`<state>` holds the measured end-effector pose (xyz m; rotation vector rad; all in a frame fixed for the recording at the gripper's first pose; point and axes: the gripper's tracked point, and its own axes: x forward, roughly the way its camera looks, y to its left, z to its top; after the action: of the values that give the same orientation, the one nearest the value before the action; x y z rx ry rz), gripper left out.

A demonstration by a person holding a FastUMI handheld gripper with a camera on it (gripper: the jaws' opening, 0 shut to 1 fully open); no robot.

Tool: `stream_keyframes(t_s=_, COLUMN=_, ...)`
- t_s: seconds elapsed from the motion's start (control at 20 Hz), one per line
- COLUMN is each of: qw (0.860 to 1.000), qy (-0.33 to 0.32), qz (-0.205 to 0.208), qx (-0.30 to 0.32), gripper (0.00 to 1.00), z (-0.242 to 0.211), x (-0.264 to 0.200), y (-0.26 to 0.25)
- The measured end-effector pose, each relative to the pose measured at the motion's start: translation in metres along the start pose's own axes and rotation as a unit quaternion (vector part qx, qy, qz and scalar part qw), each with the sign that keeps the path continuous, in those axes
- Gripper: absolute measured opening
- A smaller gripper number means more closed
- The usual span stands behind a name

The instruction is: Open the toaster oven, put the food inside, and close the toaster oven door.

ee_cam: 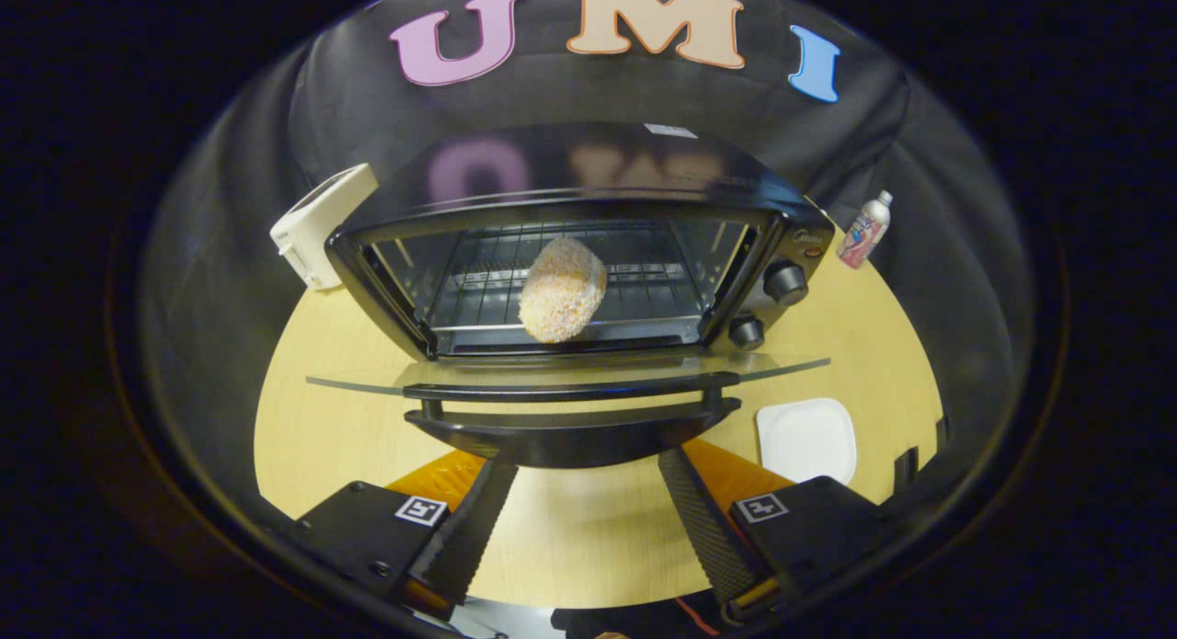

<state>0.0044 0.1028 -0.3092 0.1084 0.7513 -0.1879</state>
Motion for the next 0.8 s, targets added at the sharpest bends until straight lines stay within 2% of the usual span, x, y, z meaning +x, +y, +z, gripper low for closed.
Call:
stream_keyframes(t_s=0.55, qw=0.998, qy=-0.06, qz=0.012, qx=0.023, gripper=0.98, z=0.057, x=-0.007, y=0.013)
stream_keyframes(t_s=0.8, qw=0.997, qy=-0.078, qz=0.018, qx=0.023, gripper=0.98, z=0.067, x=-0.027, y=0.018)
